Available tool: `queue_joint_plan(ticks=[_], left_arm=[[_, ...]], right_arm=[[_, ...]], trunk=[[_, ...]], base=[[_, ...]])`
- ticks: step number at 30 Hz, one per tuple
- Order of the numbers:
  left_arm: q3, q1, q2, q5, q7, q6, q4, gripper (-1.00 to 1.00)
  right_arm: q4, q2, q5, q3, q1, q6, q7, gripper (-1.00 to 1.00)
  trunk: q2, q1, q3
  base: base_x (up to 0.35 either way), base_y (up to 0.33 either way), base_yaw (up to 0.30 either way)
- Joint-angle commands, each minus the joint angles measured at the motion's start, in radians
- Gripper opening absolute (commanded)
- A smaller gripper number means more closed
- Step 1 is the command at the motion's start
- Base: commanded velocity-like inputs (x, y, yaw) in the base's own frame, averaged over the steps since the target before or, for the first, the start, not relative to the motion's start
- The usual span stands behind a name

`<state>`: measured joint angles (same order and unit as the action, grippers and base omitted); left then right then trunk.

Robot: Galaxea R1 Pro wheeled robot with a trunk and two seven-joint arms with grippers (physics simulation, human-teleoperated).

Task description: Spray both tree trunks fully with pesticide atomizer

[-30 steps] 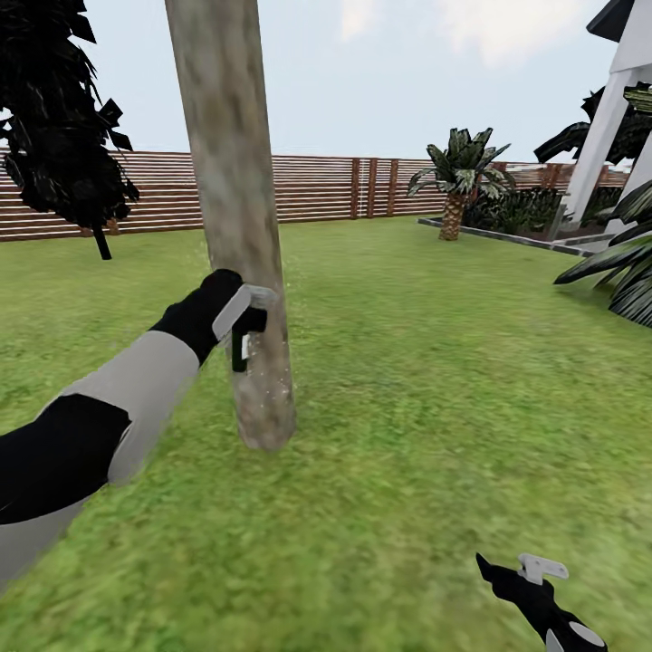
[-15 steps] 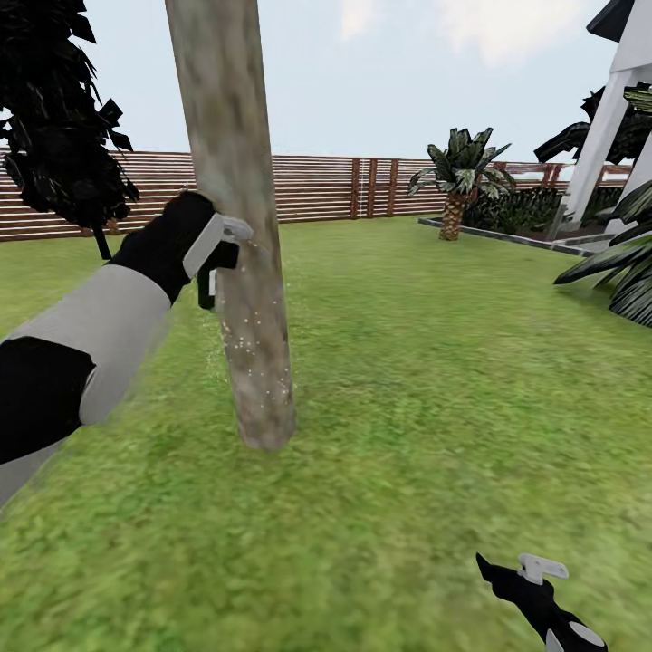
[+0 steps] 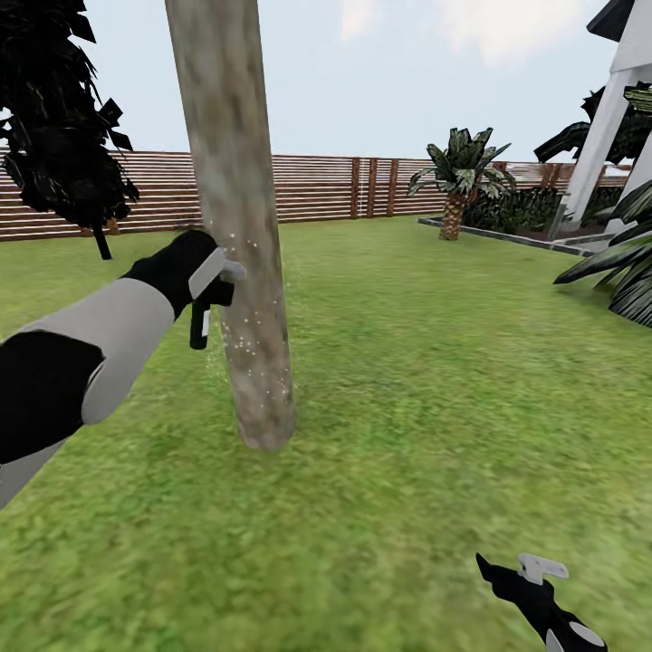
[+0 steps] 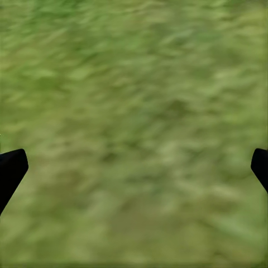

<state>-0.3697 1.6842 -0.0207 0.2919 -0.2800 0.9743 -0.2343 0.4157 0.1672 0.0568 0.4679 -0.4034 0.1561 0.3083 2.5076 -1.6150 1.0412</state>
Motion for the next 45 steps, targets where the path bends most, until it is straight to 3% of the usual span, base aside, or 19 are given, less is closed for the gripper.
queue_joint_plan(ticks=[1,4,11,15,19,22,24,26,29,45], left_arm=[[-0.001,-0.003,0.0,-0.004,0.001,-0.007,0.034,-1.0],[0.0,-0.076,-0.001,-0.004,0.002,-0.11,0.106,-1.0],[0.002,-0.306,0.005,-0.001,0.005,-0.298,0.12,-1.0],[0.004,-0.455,0.008,0.001,0.005,-0.449,0.12,-1.0],[0.004,-0.539,0.01,0.02,0.003,-0.581,0.12,-1.0],[0.005,-0.616,0.01,0.035,0.001,-0.741,0.12,-1.0],[0.005,-0.627,0.01,0.07,-0.001,-0.777,0.12,-1.0],[0.003,-0.635,0.007,0.141,0.0,-0.799,0.119,-1.0],[0.002,-0.641,0.004,0.168,-0.002,-0.804,0.119,-1.0],[0.0,-0.643,0.001,0.178,-0.004,-0.803,0.12,-1.0]], right_arm=[[0.0,0.0,0.0,0.0,0.0,0.0,0.0,1.0],[0.0,0.0,0.001,0.0,0.0,0.0,0.0,1.0],[0.0,0.0,0.002,0.0,0.0,0.0,0.0,1.0],[0.0,0.0,0.002,0.0,0.0,0.0,0.0,1.0],[0.002,0.001,0.002,0.0,0.0,0.0,0.0,1.0],[0.003,0.001,0.002,0.0,0.0,0.0,0.0,1.0],[0.003,0.001,0.002,0.0,0.0,0.0,0.0,1.0],[0.003,0.001,0.002,0.0,0.0,0.0,0.0,1.0],[0.002,0.0,0.002,0.0,0.0,0.0,0.0,1.0],[0.002,-0.001,0.002,0.0,0.0,0.0,0.0,1.0]], trunk=[[0.0,0.0,0.0],[0.0,0.0,0.0],[0.0,0.0,0.0],[0.0,0.0,0.0],[0.0,0.0,0.0],[0.0,0.0,0.0],[0.0,0.0,0.0],[0.0,0.0,0.0],[0.0,0.0,0.0],[0.0,0.0,0.0]], base=[[0.0,0.0,0.0],[0.0,0.0,0.0],[0.0,0.0,0.0],[0.0,0.0,0.0],[0.0,0.0,0.0],[0.0,0.0,0.075],[0.0,0.0,0.203],[0.0,0.0,0.238],[0.003,-0.005,0.249],[0.16,-0.247,0.103]])
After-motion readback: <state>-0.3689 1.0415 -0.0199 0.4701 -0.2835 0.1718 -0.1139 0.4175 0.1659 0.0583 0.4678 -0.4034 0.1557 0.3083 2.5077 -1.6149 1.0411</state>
